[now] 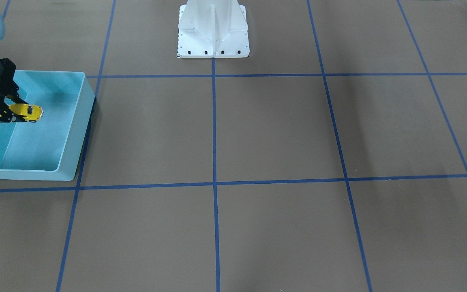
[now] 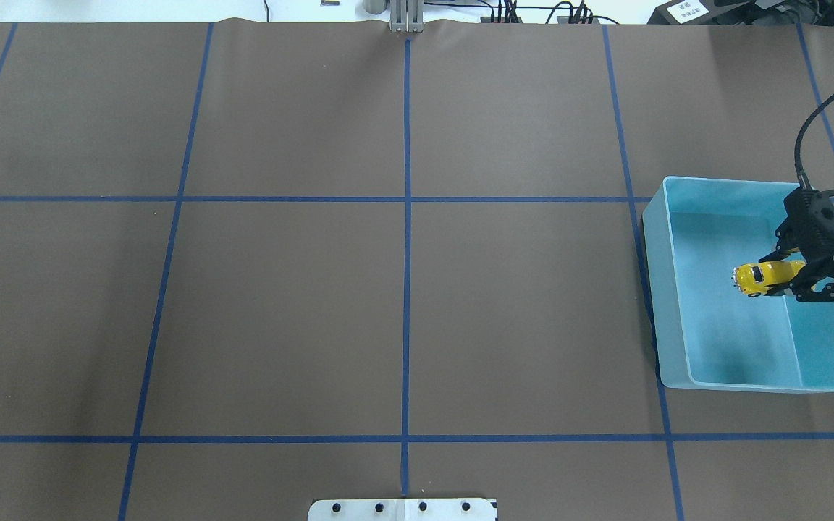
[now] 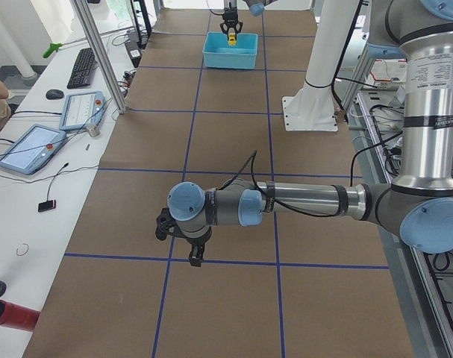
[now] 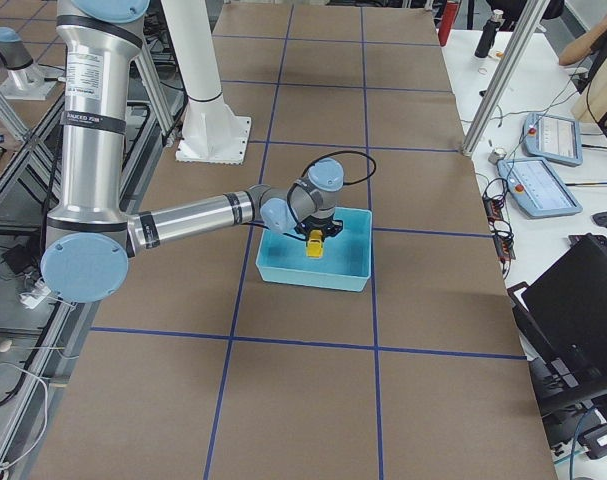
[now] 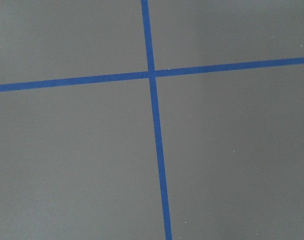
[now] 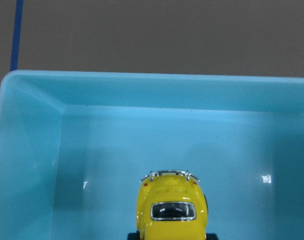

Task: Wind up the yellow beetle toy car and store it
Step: 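Lower the car into the light-blue bin and open the right gripper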

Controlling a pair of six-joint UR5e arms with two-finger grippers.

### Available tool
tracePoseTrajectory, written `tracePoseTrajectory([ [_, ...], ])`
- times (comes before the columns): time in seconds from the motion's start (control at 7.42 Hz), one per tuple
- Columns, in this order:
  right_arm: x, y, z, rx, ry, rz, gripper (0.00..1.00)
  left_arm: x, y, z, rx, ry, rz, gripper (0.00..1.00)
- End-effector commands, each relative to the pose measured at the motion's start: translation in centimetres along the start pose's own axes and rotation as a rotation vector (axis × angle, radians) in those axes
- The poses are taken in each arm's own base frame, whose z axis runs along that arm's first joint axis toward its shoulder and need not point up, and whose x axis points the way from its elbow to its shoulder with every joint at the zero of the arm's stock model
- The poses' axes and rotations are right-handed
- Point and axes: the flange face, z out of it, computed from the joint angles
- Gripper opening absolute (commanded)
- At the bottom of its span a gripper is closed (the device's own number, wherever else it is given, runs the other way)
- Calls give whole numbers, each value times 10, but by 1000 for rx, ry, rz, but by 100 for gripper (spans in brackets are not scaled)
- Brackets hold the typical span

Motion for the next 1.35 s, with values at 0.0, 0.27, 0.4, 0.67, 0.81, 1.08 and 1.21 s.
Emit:
tracePoseTrajectory([
  [0.0, 10, -10, 37, 20, -5, -21, 0, 0, 0, 0, -1, 0, 1, 100],
  [0.27, 9, -10, 58, 22, -10, -47, 0, 0, 0, 0, -1, 0, 1, 100],
  [0.4, 7, -10, 61, 22, -17, -47, 0, 0, 0, 0, -1, 0, 1, 100],
  [0.67, 4, -15, 60, 29, -20, -18, 42, 0, 0, 0, -1, 0, 1, 100],
  [0.81, 2, -16, 57, 33, -18, -17, 99, 0, 0, 0, 0, 0, 2, 100],
  [1.08, -4, -22, 46, 54, -18, -24, 100, 1, -1, -1, 1, 0, 3, 100],
  [1.21, -5, -26, 21, 82, 8, -19, 100, 1, -1, -1, 1, 0, 3, 100],
])
